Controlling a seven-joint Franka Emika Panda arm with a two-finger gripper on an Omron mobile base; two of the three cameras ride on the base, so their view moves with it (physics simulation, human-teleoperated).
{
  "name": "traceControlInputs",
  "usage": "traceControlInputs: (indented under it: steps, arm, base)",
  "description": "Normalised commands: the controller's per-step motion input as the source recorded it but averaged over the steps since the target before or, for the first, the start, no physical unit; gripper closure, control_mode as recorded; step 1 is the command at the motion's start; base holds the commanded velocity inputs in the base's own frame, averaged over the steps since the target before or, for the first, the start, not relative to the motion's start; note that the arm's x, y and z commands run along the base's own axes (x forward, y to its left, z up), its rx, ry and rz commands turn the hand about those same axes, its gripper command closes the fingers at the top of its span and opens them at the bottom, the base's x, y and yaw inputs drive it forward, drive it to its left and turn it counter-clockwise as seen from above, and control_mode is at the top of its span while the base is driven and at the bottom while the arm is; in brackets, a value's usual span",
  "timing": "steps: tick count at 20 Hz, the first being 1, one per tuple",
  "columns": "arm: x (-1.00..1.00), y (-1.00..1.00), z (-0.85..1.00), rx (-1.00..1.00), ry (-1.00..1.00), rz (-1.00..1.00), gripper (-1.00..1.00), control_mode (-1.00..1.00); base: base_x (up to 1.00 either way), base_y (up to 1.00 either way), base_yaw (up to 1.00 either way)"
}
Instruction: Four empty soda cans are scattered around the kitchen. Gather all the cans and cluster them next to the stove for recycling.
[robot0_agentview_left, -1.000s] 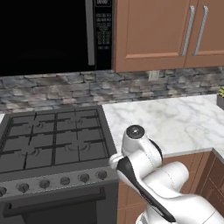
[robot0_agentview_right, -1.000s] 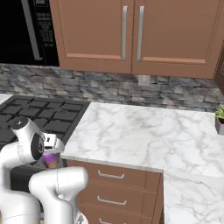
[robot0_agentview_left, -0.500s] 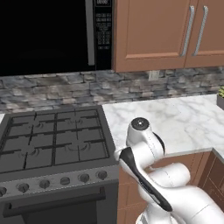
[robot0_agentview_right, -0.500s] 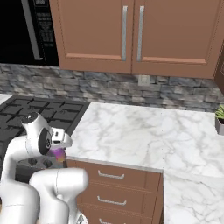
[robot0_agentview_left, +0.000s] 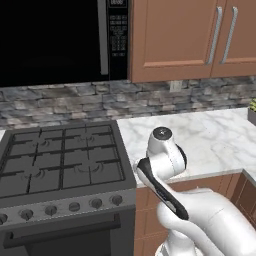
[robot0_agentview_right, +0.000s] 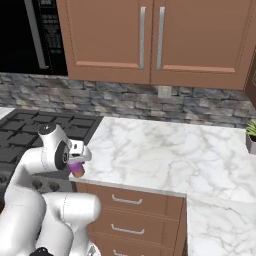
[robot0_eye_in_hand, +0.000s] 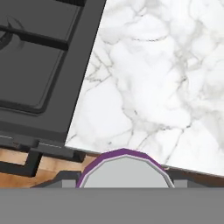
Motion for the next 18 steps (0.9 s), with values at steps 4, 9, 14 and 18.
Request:
traceControlInputs:
  steps: [4, 9, 14, 18]
  arm:
    - [0.44, -0.01, 0.0, 0.0, 0.0, 0.0, 1.0, -1.0]
    - [0.45, 0.0, 0.0, 0.0, 0.0, 0.0, 1.0, -1.0]
    - [0.49, -0.03, 0.0, 0.0, 0.0, 0.0, 1.0, -1.0]
    - [0.54, -0.03, 0.0, 0.0, 0.0, 0.0, 1.0, -1.0]
  base:
    - [0.0, 0.0, 0.0]
    - [0.0, 0.0, 0.0]
    - [0.0, 0.0, 0.0]
    - [0.0, 0.0, 0.0]
